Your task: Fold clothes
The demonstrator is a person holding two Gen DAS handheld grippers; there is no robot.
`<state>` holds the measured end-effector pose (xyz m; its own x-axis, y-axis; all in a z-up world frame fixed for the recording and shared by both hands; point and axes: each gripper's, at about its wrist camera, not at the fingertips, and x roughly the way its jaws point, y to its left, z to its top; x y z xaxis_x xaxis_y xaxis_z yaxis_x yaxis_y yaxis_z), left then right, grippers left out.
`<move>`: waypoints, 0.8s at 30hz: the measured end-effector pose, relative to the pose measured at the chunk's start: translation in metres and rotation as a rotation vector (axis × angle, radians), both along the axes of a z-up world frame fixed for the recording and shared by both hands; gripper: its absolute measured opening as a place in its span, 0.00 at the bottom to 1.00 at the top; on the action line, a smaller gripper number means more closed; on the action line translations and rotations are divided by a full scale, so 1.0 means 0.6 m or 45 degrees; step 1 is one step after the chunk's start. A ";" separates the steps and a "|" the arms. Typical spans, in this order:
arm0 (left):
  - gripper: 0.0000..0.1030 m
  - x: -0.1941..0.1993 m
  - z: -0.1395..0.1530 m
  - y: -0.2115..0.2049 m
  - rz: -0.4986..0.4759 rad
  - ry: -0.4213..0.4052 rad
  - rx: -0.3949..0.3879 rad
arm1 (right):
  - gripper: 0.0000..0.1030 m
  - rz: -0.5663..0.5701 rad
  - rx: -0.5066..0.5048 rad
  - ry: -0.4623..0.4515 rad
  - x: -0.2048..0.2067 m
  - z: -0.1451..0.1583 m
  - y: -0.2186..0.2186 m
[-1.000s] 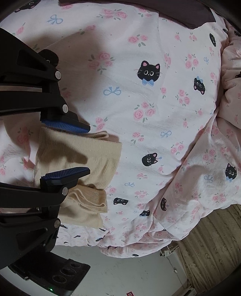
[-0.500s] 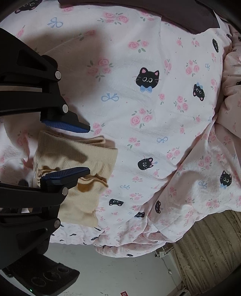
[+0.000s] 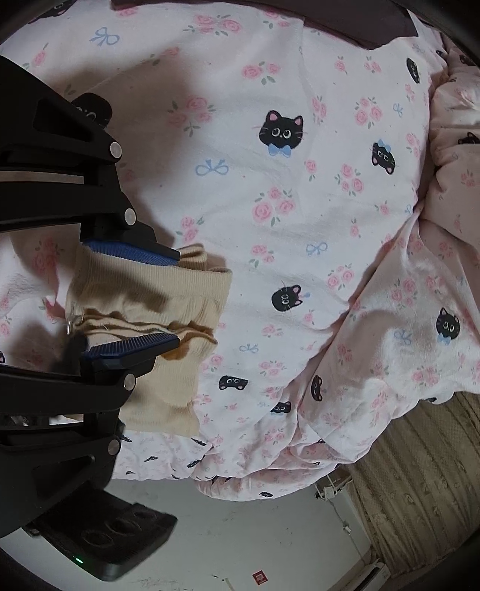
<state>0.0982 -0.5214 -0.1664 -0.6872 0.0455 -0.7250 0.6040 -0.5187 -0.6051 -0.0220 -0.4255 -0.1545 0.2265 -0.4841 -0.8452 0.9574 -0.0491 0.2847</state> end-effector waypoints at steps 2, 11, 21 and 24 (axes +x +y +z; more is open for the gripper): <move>0.33 -0.003 0.003 -0.001 -0.009 0.016 -0.003 | 0.31 0.048 0.012 -0.003 0.020 -0.013 -0.004; 0.33 -0.045 0.032 0.018 -0.196 0.136 -0.036 | 0.31 0.068 -0.080 -0.069 0.016 -0.004 0.029; 0.33 -0.105 0.049 0.072 -0.408 0.221 0.000 | 0.31 -0.053 -0.152 -0.032 -0.060 0.032 0.097; 0.33 -0.115 0.025 0.068 -0.362 0.121 -0.021 | 0.31 -0.071 -0.126 -0.041 -0.070 0.016 0.100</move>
<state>0.0294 -0.4806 -0.1516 -0.7134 0.2345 -0.6604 0.3743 -0.6693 -0.6419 -0.0639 -0.3657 -0.1449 0.2235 -0.5776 -0.7851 0.9442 -0.0717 0.3215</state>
